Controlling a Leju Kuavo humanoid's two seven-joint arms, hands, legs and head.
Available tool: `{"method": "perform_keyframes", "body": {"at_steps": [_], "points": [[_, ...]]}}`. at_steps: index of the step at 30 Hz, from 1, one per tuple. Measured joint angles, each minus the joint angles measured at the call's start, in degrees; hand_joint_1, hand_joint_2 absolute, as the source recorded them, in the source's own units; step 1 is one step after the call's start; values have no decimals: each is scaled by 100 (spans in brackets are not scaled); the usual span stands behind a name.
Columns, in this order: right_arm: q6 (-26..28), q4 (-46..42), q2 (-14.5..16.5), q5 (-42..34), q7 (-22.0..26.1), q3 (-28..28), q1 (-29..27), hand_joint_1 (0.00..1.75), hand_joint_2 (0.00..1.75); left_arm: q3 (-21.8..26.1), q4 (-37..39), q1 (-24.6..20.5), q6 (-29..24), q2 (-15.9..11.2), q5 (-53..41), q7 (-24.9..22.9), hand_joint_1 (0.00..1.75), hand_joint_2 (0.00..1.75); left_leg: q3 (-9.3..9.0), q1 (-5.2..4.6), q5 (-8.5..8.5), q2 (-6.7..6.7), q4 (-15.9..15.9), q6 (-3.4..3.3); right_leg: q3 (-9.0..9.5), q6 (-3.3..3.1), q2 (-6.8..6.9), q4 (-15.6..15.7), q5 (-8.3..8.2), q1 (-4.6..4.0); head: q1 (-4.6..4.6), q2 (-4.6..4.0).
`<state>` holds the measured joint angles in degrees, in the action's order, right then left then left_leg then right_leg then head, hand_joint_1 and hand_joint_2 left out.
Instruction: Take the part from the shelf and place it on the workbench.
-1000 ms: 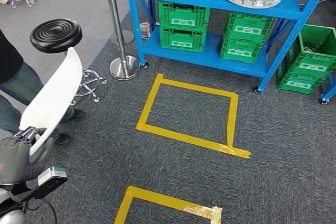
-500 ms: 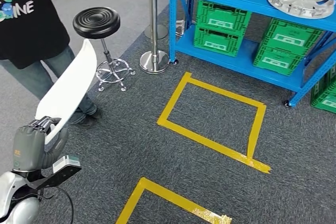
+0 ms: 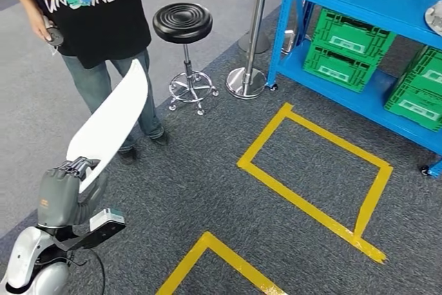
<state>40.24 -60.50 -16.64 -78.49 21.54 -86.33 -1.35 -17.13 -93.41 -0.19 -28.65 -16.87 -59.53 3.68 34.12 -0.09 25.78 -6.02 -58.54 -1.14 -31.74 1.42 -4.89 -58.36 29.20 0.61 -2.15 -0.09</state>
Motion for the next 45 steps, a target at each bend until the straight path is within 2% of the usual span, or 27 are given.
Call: {"method": "perform_keyframes", "body": {"at_steps": [2, 4, 6, 8, 9, 10, 11, 13, 15, 17, 18, 20, 22, 23, 24, 25, 27, 29, 31, 33, 35, 37, 39, 40, 42, 44, 45], "points": [[0, -9, 10, 5, -34, 1, -4, 0, 0, -26, 8, 57, 7, 30, -3, -2, 175, 175, 40, 16, -20, -99, -3, 63, 42, -50, 99, 36, -13, 3, -4, 0], [2, -11, 21, 26, -62, 2, -19, 0, 0, -45, 18, 73, 31, 45, -8, 5, 175, 175, 128, 7, 103, 113, -205, 131, 84, -114, 246, 70, -23, 16, 27, 0], [5, -11, 25, 77, -91, 7, -42, 0, 0, -50, 29, 42, 97, 55, -27, 12, 175, 175, 421, 15, 433, 447, -852, 201, 118, -165, 411, 84, -7, 8, 61, 0], [7, -11, 25, 168, -126, 21, -60, 0, 0, -48, 46, 4, 185, 47, -29, 20, 175, 175, 754, 50, 694, 543, -1554, 241, 133, -186, 574, 83, 14, -9, 65, 0], [9, -15, 24, 211, -140, 32, -69, 0, 0, -45, 53, -17, 216, 34, -19, 33, 175, 175, 808, 62, 688, 553, -1675, 250, 144, -189, 650, 83, 26, -15, 65, 0], [12, -25, 21, 244, -150, 45, -79, 0, 0, -39, 56, -45, 238, 17, -8, 47, 175, 175, 745, 68, 574, 567, -1564, 248, 162, -187, 724, 82, 41, -19, 65, 0], [16, -38, 18, 267, -160, 58, -89, 0, 0, -30, 56, -77, 253, -4, 2, 60, 175, 175, 573, 67, 379, 607, -1240, 236, 190, -182, 794, 83, 60, -24, 65, 0], [23, -71, 7, 310, -181, 81, -106, 0, 0, -4, 44, -141, 277, -43, 11, 72, 175, 175, 161, 20, 71, 859, -449, 177, 244, -156, 913, 82, 101, -51, 68, 0], [26, -90, -11, 373, -216, 96, -114, 0, 0, 17, 15, -188, 314, -73, 17, 82, 175, 175, -10, -43, 27, 1059, -73, 99, 269, -113, 1023, 87, 132, -91, 71, 0], [27, -105, -32, 414, -243, 100, -115, 0, 0, 33, -14, -205, 344, -95, 19, 99, 175, 175, 1, -57, 45, 982, -29, 31, 299, -59, 1156, 115, 153, -115, 69, 0], [28, -114, -46, 420, -249, 101, -114, 0, 0, 40, -28, -203, 353, -103, 19, 105, 175, 175, -8, -42, 33, 913, -1, 0, 305, -27, 1153, 110, 184, -114, 66, 0], [28, -138, -65, 417, -252, 101, -97, 0, 0, 47, -56, -227, 368, -113, 14, 110, 175, 175, -34, -4, 2, 785, 53, -68, 176, 23, 898, -176, 386, -107, 38, 0], [28, -154, -73, 416, -236, 95, -75, 0, 0, 40, -75, -260, 392, -113, 5, 99, 175, 175, -37, 5, -7, 657, 64, -109, -205, 37, 565, -934, 740, -100, 5, 0], [28, -156, -76, 416, -225, 90, -66, 0, 0, 30, -78, -267, 406, -110, 0, 88, 175, 175, -36, 2, -5, 581, 62, -115, -413, 40, 496, -1329, 871, -104, -3, 0], [28, -157, -78, 420, -214, 84, -55, 0, 0, 14, -79, -268, 418, -106, -3, 75, 175, 175, -40, -2, -4, 503, 59, -116, -550, 41, 471, -1563, 896, -109, -1, 0], [28, -157, -80, 422, -208, 74, -41, 0, 0, -9, -80, -273, 428, -103, -3, 57, 175, 175, -47, -3, -4, 417, 54, -116, -586, 42, 458, -1571, 796, -109, -2, 0], [28, -157, -87, 402, -186, 52, -15, 0, 0, -63, -80, -311, 454, -98, 7, 6, 175, 175, -59, 5, 5, 247, 34, -103, -367, 46, 386, -964, 335, -84, -2, 0], [28, -175, -98, 328, -140, 30, -1, 0, 0, -127, -70, -424, 492, -100, 44, -65, 175, 175, -27, -1, 18, 86, -19, -68, -81, 52, 141, -254, 43, -34, 0, 0], [27, -207, -112, 246, -92, 11, 13, 0, 0, -190, -49, -564, 517, -112, 109, -119, 175, 175, 41, 1, -2, -59, -45, -5, 39, 23, 5, -10, 41, -15, 0, 0], [27, -240, -126, 193, -73, 4, 31, 0, 0, -232, -21, -657, 526, -143, 175, -154, 175, 175, 87, 18, -27, -168, -45, 52, 77, -42, 118, 18, 27, -10, -2, 0], [27, -264, -143, 159, -69, 4, 30, 0, 0, -267, 9, -736, 530, -186, 223, -174, 175, 175, 192, 4, 98, 24, -266, 104, 110, -102, 261, 45, 16, 6, 36, 0], [27, -272, -160, 131, -66, 2, 10, 0, 0, -308, 35, -794, 523, -216, 252, -179, 175, 175, 503, 4, 421, 385, -931, 168, 138, -148, 420, 56, 36, -3, 85, 0], [27, -275, -171, 115, -56, 1, -11, 0, 0, -349, 60, -784, 516, -232, 262, -180, 175, 175, 833, 31, 650, 529, -1598, 209, 155, -172, 579, 55, 64, -19, 95, 0], [27, -275, -174, 111, -49, 0, -20, 0, 0, -366, 70, -769, 513, -238, 262, -180, 175, 175, 878, 40, 617, 547, -1680, 214, 169, -175, 656, 55, 80, -25, 95, 0], [27, -275, -179, 110, -38, 1, -36, 0, 0, -382, 85, -759, 508, -249, 262, -181, 175, 175, 636, 39, 263, 618, -1178, 184, 225, -170, 805, 55, 125, -37, 95, 0], [27, -275, -179, 107, -36, 1, -51, 0, 0, -386, 90, -778, 504, -256, 262, -187, 175, 175, 260, -31, -12, 909, -429, 104, 276, -139, 935, 63, 178, -64, 96, 0], [27, -275, -180, 105, -34, 1, -57, 0, 0, -390, 91, -793, 503, -258, 261, -191, 175, 175, 153, -72, -51, 1033, -198, 61, 289, -115, 996, 68, 200, -82, 97, 0]]}}
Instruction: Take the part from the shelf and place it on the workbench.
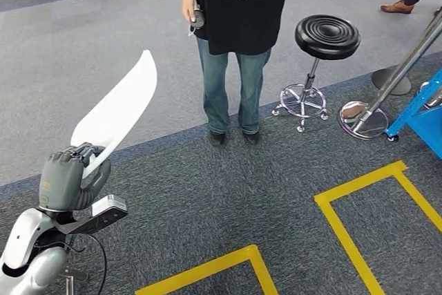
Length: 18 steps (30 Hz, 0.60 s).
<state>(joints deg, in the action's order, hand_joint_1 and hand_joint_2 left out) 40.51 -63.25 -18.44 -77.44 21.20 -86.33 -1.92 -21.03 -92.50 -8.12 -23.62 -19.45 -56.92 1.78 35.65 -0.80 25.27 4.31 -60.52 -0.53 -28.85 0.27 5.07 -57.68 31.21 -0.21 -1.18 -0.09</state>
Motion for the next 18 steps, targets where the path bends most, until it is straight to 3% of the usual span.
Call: {"method": "perform_keyframes", "body": {"at_steps": [1, 3, 4, 5, 7, 9, 10, 11, 12, 14, 16, 17, 18], "points": [[1, 0, -2, -2, 2, -1, -6, 0, 0, -4, 1, -9, -1, -1, -1, -5, 175, 175, -27, -35, 31, 68, 84, -34, 7, 28, 61, 10, 17, -16, 2, 0], [1, 0, -13, -3, 4, 0, -15, 0, 0, -13, 3, -4, -5, -4, -2, -16, 175, 175, -24, -36, 36, -48, 141, -91, 39, 84, 190, 38, 51, -36, 4, 0], [1, -1, -21, -3, 6, 1, -16, 0, 0, -15, 3, 5, -13, -7, -2, -21, 175, 175, -40, -19, 26, -121, 174, -117, 43, 112, 148, 21, 92, -33, -1, 0], [0, -3, -28, -4, 15, 0, -11, 0, 0, -20, 3, 5, -22, -8, -2, -23, 175, 175, -58, 1, 15, -189, 206, -149, -6, 137, 19, -90, 171, -27, -11, 0], [-1, -7, -36, -10, 37, -2, 11, 0, 0, -32, 3, -6, -39, -3, -2, -26, 175, 175, -79, 26, 6, -319, 239, -196, -323, 173, -350, -707, 467, -9, -30, 0], [-1, -9, -36, -16, 49, -3, 30, 0, 0, -55, 5, -12, -42, 12, -3, -31, 175, 175, -82, 26, 13, -471, 237, -217, -769, 192, -495, -1483, 719, -5, -33, 0], [-1, -9, -36, -16, 50, -3, 39, 0, 0, -71, 5, -10, -42, 21, -5, -32, 175, 175, -89, 26, 17, -557, 235, -219, -903, 196, -507, -1650, 696, -5, -33, 0], [-1, -9, -36, -17, 50, -3, 50, 0, 0, -85, 6, -9, -42, 28, -7, -32, 175, 175, -101, 29, 21, -647, 230, -214, -930, 200, -515, -1586, 552, -1, -33, 0], [-1, -9, -36, -17, 48, -3, 60, 0, 0, -96, 7, -9, -42, 33, -8, -33, 175, 175, -117, 37, 29, -737, 223, -202, -846, 204, -548, -1299, 309, 10, -33, 0], [-2, -10, -33, -17, 44, -4, 67, 0, 0, -104, 7, -16, -43, 37, -10, -35, 175, 175, -127, 46, 58, -903, 183, -157, -557, 221, -816, -536, -125, 66, -35, 0], [-3, -14, -27, -17, 42, -6, 68, 0, 0, -107, 7, -20, -46, 38, -14, -37, 175, 175, -75, 51, 57, -1050, 144, -98, -369, 197, -1057, -149, -222, 105, -35, 0], [-3, -17, -25, -17, 42, -7, 72, 0, 0, -110, 7, -16, -48, 37, -16, -38, 175, 175, -46, 58, 40, -1123, 137, -66, -335, 167, -1072, -116, -197, 101, -34, 0], [-3, -19, -25, -17, 41, -5, 77, 0, 0, -112, 8, -7, -50, 34, -19, -38, 175, 175, -27, 72, 25, -1190, 142, -34, -305, 129, -1002, -97, -192, 95, -33, 0]]}}
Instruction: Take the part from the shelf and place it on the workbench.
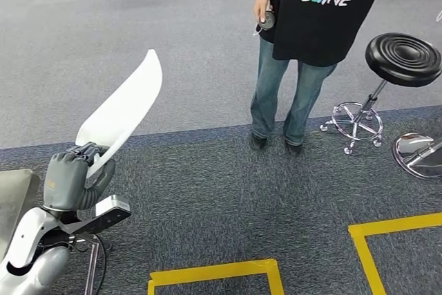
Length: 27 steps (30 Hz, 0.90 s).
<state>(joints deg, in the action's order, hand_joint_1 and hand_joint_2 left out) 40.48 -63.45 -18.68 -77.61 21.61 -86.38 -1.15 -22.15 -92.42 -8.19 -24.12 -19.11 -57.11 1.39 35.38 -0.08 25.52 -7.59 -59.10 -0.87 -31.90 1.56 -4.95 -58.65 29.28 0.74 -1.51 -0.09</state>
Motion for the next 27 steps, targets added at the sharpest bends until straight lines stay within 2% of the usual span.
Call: {"method": "perform_keyframes", "body": {"at_steps": [2, 5, 6, 7, 9, 10, 11, 12, 13, 15, 16, 18, 19, 20, 22, 23, 24, 25, 26, 27], "points": [[0, -3, 3, 0, -1, 2, 6, 0, 0, -1, 0, 13, -2, -7, -2, 0, 175, 175, 16, 16, 0, -56, -3, 42, 26, -47, 102, 31, -19, 5, -3, 0], [0, -5, 6, 0, -1, 2, 5, 0, 0, 1, -1, 16, -3, -10, -3, 0, 175, 175, 25, 16, 19, -13, -19, 50, 40, -67, 143, 50, -28, 17, -4, 0], [0, -5, 6, 0, -2, 2, 4, 0, 0, 1, -1, 15, -4, -10, -3, 0, 175, 175, 31, 6, 34, 64, -42, 57, 48, -74, 160, 53, -26, 14, 0, 0], [0, -4, 6, -1, -2, 2, -5, 0, 0, 1, -1, 5, -4, -9, -3, -1, 175, 175, 121, 0, 142, 232, -246, 80, 63, -102, 222, 58, -15, 3, 14, 0], [1, -3, 5, -8, 5, 1, -39, 0, 0, -1, 1, 25, -5, -6, -7, -1, 175, 175, 533, 21, 470, 568, -1106, 143, 101, -170, 481, 64, 27, -37, 45, 0], [1, -2, 4, -12, 10, 1, -56, 0, 0, -1, 2, 44, -7, -6, -13, -2, 175, 175, 676, 42, 545, 679, -1404, 166, 120, -199, 627, 65, 52, -58, 57, 0], [2, -2, 4, -15, 14, 1, -69, 0, 0, 2, 3, 74, -10, -8, -20, -1, 175, 175, 667, 58, 466, 716, -1396, 166, 141, -205, 745, 65, 74, -72, 57, 0], [2, -1, 4, -15, 16, 1, -74, 0, 0, 9, 3, 88, -16, -12, -28, -1, 175, 175, 463, 49, 260, 791, -1009, 142, 167, -199, 816, 65, 93, -80, 58, 0], [2, -1, 4, -15, 17, 1, -80, 0, 0, 17, 2, 93, -24, -16, -35, -1, 175, 175, 252, 12, 122, 946, -616, 108, 192, -187, 880, 67, 114, -93, 56, 0], [2, -1, 4, -15, 20, 1, -90, 0, 0, 30, -1, 92, -34, -21, -43, -2, 175, 175, 2, -72, 24, 1197, -107, 25, 219, -145, 994, 67, 151, -123, 55, 0], [2, -1, 3, -16, 21, 1, -93, 0, 0, 36, -2, 100, -37, -28, -44, -2, 175, 175, -13, -106, 59, 1239, -49, -7, 227, -118, 1054, 76, 165, -134, 56, 0], [2, 1, -3, -18, 24, 3, -100, 0, 0, 56, -8, 139, -38, -50, -43, -4, 175, 175, -22, -97, 43, 1112, 18, -64, 249, -64, 1150, 97, 203, -137, 56, 0], [2, 2, -8, -19, 33, 4, -99, 0, 0, 70, -14, 158, -43, -60, -43, -5, 175, 175, -42, -78, 27, 1045, 54, -93, 235, -36, 1083, 56, 252, -131, 52, 0], [2, 3, -13, -20, 45, 3, -94, 0, 0, 81, -21, 165, -47, -64, -43, -7, 175, 175, -61, -56, 9, 981, 89, -120, 165, -12, 951, -89, 342, -125, 43, 0], [2, 3, -18, -24, 75, 1, -76, 0, 0, 98, -30, 167, -50, -59, -49, -10, 175, 175, -76, -35, 0, 853, 112, -159, -178, 24, 623, -750, 642, -109, 29, 0], [2, 2, -18, -25, 86, 1, -68, 0, 0, 102, -30, 170, -44, -54, -52, -11, 175, 175, -76, -35, 4, 782, 110, -169, -402, 37, 542, -1153, 783, -105, 28, 0], [2, 2, -18, -26, 91, 1, -60, 0, 0, 104, -30, 181, -38, -47, -55, -13, 175, 175, -80, -32, 9, 705, 108, -176, -583, 51, 508, -1448, 846, -100, 30, 0], [2, 3, -18, -27, 91, 1, -52, 0, 0, 106, -30, 194, -33, -41, -57, -13, 175, 175, -88, -28, 13, 623, 105, -176, -672, 64, 495, -1540, 792, -94, 31, 0], [2, 3, -18, -28, 87, 1, -43, 0, 0, 108, -30, 206, -29, -37, -57, -13, 175, 175, -99, -18, 19, 538, 100, -169, -643, 77, 483, -1396, 623, -82, 31, 0], [2, 4, -19, -28, 78, 1, -35, 0, 0, 111, -30, 216, -28, -34, -57, -13, 175, 175, -110, -3, 30, 455, 86, -152, -514, 96, 439, -1060, 381, -59, 31, 0]]}}
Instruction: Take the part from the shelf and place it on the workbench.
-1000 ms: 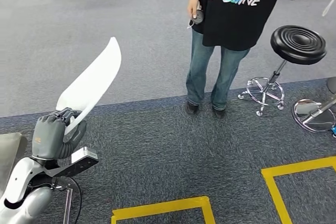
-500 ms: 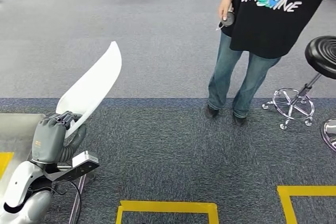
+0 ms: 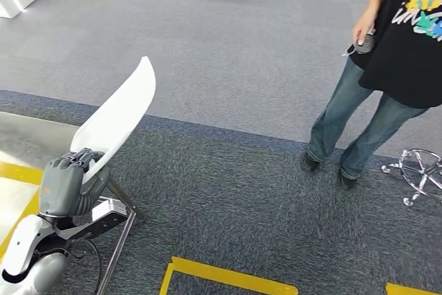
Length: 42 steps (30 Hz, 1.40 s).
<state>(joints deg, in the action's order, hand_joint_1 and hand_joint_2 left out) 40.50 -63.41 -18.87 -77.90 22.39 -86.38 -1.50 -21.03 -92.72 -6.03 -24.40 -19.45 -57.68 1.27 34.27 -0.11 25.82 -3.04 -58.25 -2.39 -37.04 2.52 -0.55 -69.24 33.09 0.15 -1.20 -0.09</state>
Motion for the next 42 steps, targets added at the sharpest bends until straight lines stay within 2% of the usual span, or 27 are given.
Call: {"method": "perform_keyframes", "body": {"at_steps": [2, 4, 6, 7, 8, 9, 11, 13, 14, 15, 17, 19, 20, 22, 24, 26, 27, 28, 29, 31, 32, 33, 35, 37, 39, 41, 42], "points": [[-1, -1, 4, 0, -8, -2, 7, 0, 0, 11, -1, 4, 1, 0, 1, -1, 175, 175, 17, 19, 34, -160, -65, 61, 325, 40, -265, 715, -312, 66, -2, 0], [-2, -3, 9, 0, -3, -3, 6, 0, 0, 21, -2, 6, -1, 0, 1, -2, 175, 175, 77, 25, 31, -302, -116, 132, 478, 13, -441, 1004, -338, 91, -7, 0], [-2, -4, 11, 0, 5, -2, 11, 0, 0, 26, -2, 21, -4, -2, -1, -2, 175, 175, 116, 40, 4, -428, -118, 189, 508, -71, -339, 1030, -346, 82, -10, 0], [-2, -4, 13, 0, 7, -2, 15, 0, 0, 28, -2, 28, -5, -4, -3, -2, 175, 175, 134, 39, 25, -397, -148, 212, 527, -109, -272, 1041, -351, 83, -6, 0], [-2, -4, 14, 0, 5, -1, 15, 0, 0, 30, -2, 25, -7, -5, -5, -2, 175, 175, 186, 33, 97, -290, -265, 233, 548, -146, -200, 1055, -352, 85, 8, 0], [-2, -4, 16, 0, 3, -1, 11, 0, 0, 31, -2, 18, -9, -4, -8, -2, 175, 175, 293, 26, 226, -133, -502, 253, 566, -179, -121, 1067, -348, 85, 22, 0], [-2, -3, 16, 0, -3, 0, -5, 0, 0, 31, -2, 12, -12, 4, -10, -2, 175, 175, 648, 26, 561, 163, -1254, 282, 584, -227, 37, 1070, -322, 53, 44, 0], [-2, 2, 16, 0, -4, 0, -16, 0, 0, 29, -2, 29, -13, 17, -11, -2, 175, 175, 899, 38, 689, 233, -1753, 283, 596, -251, 192, 1069, -298, 26, 44, 0], [-2, 5, 16, 0, -3, 0, -20, 0, 0, 30, -2, 36, -14, 22, -12, -2, 175, 175, 875, 38, 597, 242, -1699, 271, 609, -257, 266, 1069, -284, 15, 44, 0], [-2, 8, 16, 0, -3, 0, -21, 0, 0, 31, -3, 39, -16, 26, -13, -2, 175, 175, 736, 32, 413, 273, -1422, 250, 632, -259, 338, 1069, -266, 5, 44, 0], [-2, 11, 16, -2, 1, 0, -23, 0, 0, 35, -5, 35, -26, 30, -13, -2, 175, 175, 344, -25, 88, 505, -650, 186, 682, -242, 466, 1068, -219, -24, 44, 0], [-1, 14, 16, -5, 23, 0, -36, 0, 0, 38, -9, 30, -47, 37, -18, -2, 175, 175, 139, -99, 35, 706, -223, 123, 707, -197, 580, 1071, -178, -53, 41, 0], [-1, 15, 15, -7, 37, 1, -43, 0, 0, 40, -10, 33, -57, 40, -22, -2, 175, 175, 128, -126, 65, 702, -185, 102, 717, -171, 642, 1080, -164, -63, 41, 0], [0, 19, 9, -10, 56, 4, -51, 0, 0, 45, -21, 52, -76, 44, -34, -2, 175, 175, 97, -109, 57, 562, -115, 55, 762, -114, 714, 1094, -121, -63, 37, 0], [0, 21, 1, -15, 80, 4, -38, 0, 0, 50, -37, 45, -97, 57, -45, 2, 175, 175, 34, -62, 34, 433, -42, -2, 660, -62, 479, 837, 51, -53, 7, 0], [-1, 22, -2, -18, 113, 1, -16, 0, 0, 50, -44, 33, -110, 81, -52, 10, 175, 175, 13, -37, 29, 314, -22, -42, 279, -34, 155, 130, 362, -33, -32, 0], [-1, 22, -2, -19, 123, 0, -8, 0, 0, 47, -44, 36, -105, 95, -53, 14, 175, 175, 14, -36, 31, 244, -22, -51, 61, -22, 90, -242, 479, -27, -43, 0], [-1, 22, -2, -19, 125, 0, 0, 0, 0, 43, -44, 42, -97, 108, -55, 18, 175, 175, 11, -34, 34, 167, -23, -55, -98, -12, 64, -476, 502, -22, -43, 0], [-1, 23, -2, -20, 123, 0, 9, 0, 0, 39, -44, 46, -88, 119, -55, 21, 175, 175, 4, -30, 36, 85, -25, -53, -159, -1, 53, -503, 410, -15, -44, 0], [-1, 25, -2, -20, 113, 0, 27, 0, 0, 37, -44, 51, -78, 137, -56, 22, 175, 175, -21, -14, 50, -81, -36, -29, 39, 25, -41, 75, -45, 20, -45, 0], [-1, 25, -1, -20, 110, -1, 31, 0, 0, 38, -44, 50, -79, 140, -57, 22, 175, 175, -20, -15, 62, -156, -53, -5, 195, 41, -190, 454, -232, 50, -47, 0], [-1, 25, 1, -21, 108, -2, 31, 0, 0, 40, -44, 48, -80, 143, -57, 22, 175, 175, -2, -15, 71, -230, -80, 23, 343, 39, -326, 773, -341, 80, -40, 0], [-2, 24, 3, -24, 113, -3, 29, 0, 0, 45, -44, 56, -86, 148, -59, 22, 175, 175, 60, -12, 55, -368, -109, 90, 472, 1, -466, 1025, -347, 102, -34, 0], [-3, 23, 6, -26, 118, -2, 35, 0, 0, 50, -44, 87, -89, 148, -62, 22, 175, 175, 99, 6, 37, -453, -113, 147, 507, -69, -337, 1061, -353, 98, -32, 0], [-3, 23, 11, -26, 118, -2, 33, 0, 0, 53, -44, 96, -88, 142, -63, 22, 175, 175, 197, -8, 166, -218, -320, 197, 544, -143, -187, 1087, -354, 102, -8, 0], [-3, 24, 14, -27, 119, -2, 15, 0, 0, 53, -44, 92, -86, 145, -64, 22, 175, 175, 500, -12, 481, 123, -963, 243, 576, -202, -20, 1098, -331, 89, 16, 0], [-3, 25, 14, -27, 120, -2, 5, 0, 0, 52, -44, 98, -84, 151, -64, 22, 175, 175, 691, 1, 632, 194, -1350, 259, 586, -218, 69, 1098, -316, 80, 18, 0]]}}
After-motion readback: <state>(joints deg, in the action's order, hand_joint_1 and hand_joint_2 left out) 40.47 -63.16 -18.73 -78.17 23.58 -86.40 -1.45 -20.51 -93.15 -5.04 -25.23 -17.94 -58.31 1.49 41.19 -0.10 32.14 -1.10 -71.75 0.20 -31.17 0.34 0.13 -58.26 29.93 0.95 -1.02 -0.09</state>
